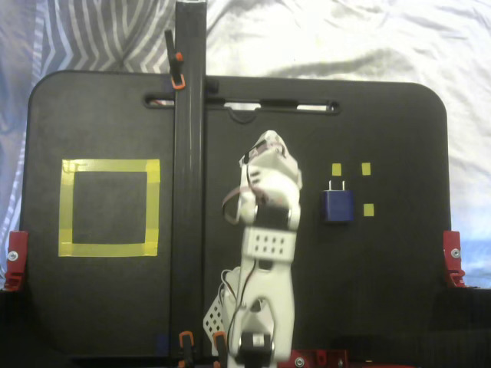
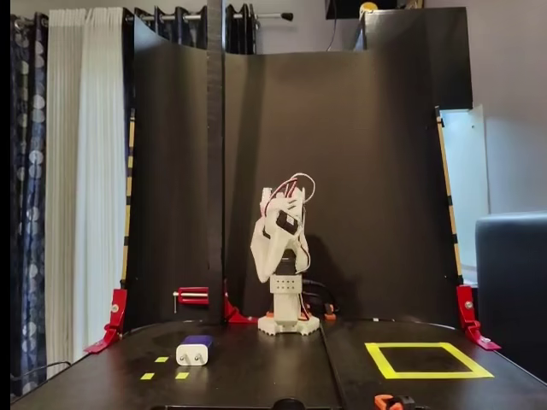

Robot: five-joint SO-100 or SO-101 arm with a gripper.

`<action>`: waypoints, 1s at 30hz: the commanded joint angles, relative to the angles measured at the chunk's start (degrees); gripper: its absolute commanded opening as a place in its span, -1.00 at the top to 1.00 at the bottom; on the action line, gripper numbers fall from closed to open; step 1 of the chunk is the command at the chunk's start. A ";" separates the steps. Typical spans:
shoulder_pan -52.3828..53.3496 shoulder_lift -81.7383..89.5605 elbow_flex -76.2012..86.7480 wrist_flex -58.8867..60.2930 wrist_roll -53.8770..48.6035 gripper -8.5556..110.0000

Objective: Grasp a block and put it in the designated area.

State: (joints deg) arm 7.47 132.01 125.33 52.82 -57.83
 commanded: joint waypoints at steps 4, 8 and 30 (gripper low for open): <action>2.72 -6.33 -7.21 8.17 -18.72 0.85; 5.80 -10.20 -10.37 17.05 -30.59 0.86; 31.20 -26.46 -21.53 29.88 -73.56 0.86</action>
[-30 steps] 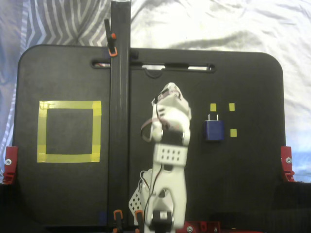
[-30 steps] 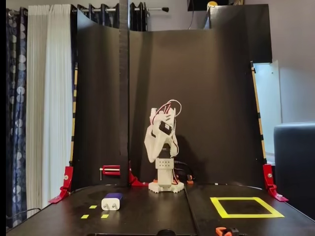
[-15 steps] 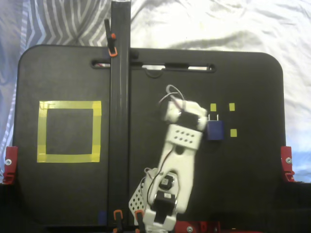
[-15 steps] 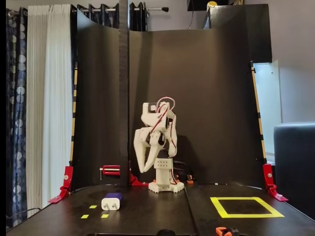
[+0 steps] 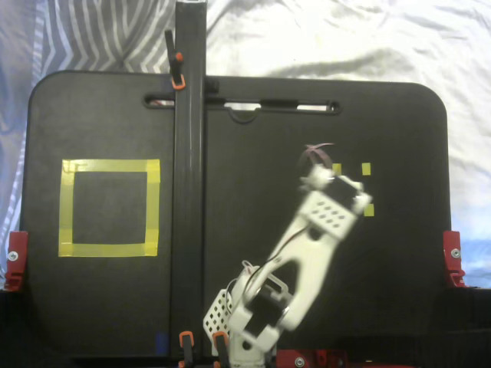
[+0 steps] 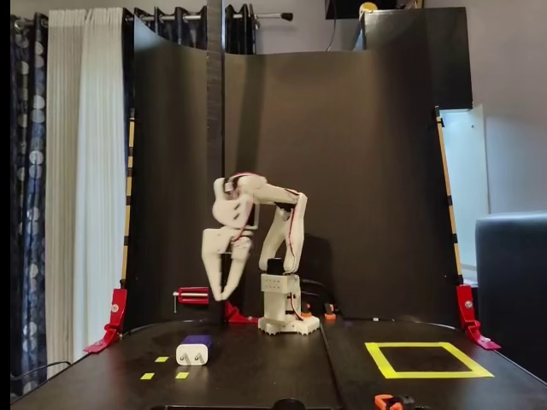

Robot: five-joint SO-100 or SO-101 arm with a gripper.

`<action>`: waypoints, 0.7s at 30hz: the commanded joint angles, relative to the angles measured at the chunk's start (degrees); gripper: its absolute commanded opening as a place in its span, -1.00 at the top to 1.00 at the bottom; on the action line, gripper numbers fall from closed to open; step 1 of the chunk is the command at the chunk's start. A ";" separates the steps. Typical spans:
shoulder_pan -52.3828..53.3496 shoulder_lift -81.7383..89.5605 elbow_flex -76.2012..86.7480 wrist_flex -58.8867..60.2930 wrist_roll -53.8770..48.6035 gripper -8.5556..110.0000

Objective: Grasp a block and put it in the designated area.

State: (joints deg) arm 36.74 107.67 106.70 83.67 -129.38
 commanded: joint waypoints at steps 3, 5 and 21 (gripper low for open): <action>4.22 -6.06 -4.75 -2.55 -4.57 0.86; 5.54 -8.53 -6.06 -3.43 -6.06 0.86; 9.23 -15.29 -7.03 -8.70 -8.44 0.85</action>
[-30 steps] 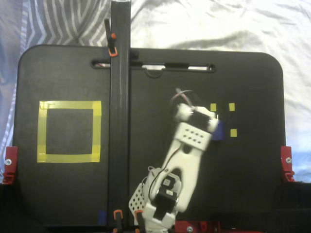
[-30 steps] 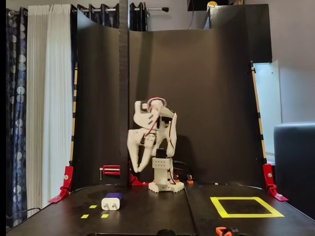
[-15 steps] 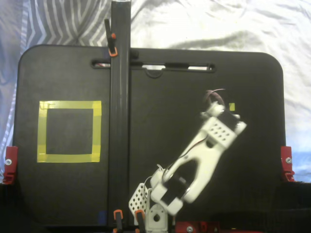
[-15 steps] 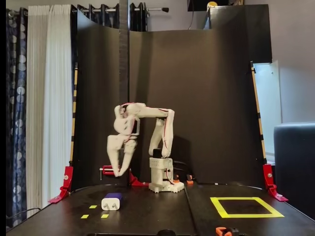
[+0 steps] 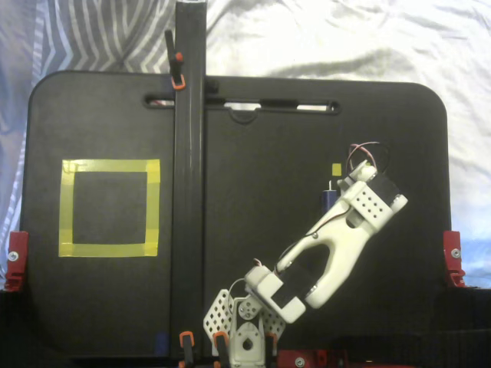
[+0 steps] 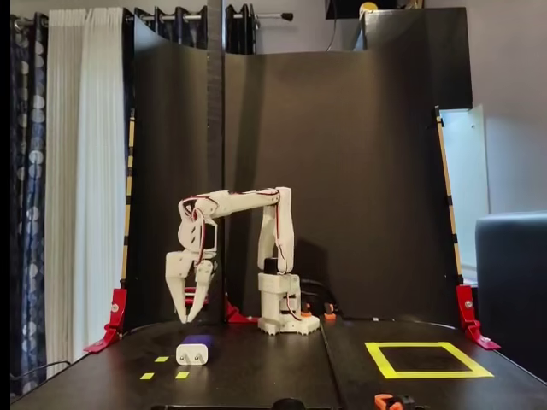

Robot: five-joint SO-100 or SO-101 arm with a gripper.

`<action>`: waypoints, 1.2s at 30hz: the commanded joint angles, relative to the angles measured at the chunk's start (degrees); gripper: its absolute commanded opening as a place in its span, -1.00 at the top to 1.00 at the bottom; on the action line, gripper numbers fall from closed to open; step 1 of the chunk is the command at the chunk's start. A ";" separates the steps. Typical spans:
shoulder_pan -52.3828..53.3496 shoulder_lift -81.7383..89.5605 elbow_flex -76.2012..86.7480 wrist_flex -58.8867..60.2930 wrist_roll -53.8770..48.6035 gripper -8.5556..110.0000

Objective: Grasp a block and put it in the designated area.

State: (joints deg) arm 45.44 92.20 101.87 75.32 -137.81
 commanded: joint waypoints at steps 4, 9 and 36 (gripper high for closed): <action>1.14 0.09 -2.20 -0.97 0.18 0.85; 1.49 -0.18 -2.20 -1.67 0.26 0.81; 1.58 -4.83 -1.93 -5.80 0.18 0.24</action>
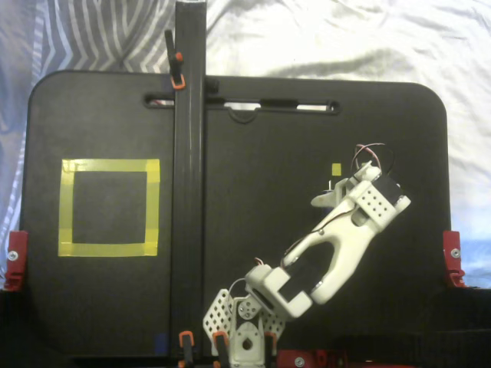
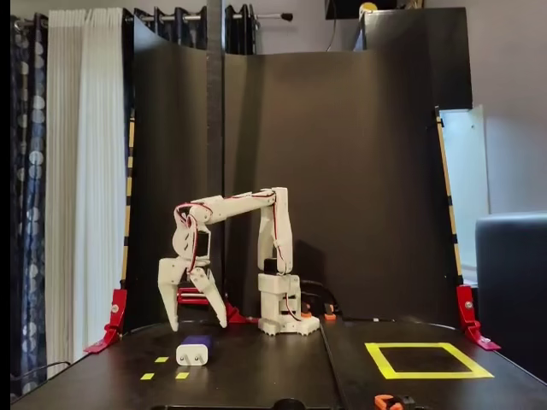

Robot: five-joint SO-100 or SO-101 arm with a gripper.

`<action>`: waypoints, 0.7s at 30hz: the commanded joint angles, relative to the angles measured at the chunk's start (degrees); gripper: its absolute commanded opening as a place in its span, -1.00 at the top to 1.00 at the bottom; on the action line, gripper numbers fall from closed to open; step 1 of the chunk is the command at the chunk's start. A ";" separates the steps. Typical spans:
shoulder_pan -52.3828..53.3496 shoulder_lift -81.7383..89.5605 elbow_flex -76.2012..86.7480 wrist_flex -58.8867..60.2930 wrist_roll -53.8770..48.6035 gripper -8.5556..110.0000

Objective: Grasp a block and put it in the designated area.

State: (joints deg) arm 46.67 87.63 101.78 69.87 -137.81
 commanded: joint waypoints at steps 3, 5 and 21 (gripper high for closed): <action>0.44 -1.76 -1.76 -0.88 -0.09 0.24; 0.44 -2.90 -1.67 -1.41 -0.18 0.24; 0.53 -9.05 -1.41 -5.98 -1.05 0.25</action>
State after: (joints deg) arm 46.85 78.49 101.78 64.51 -138.52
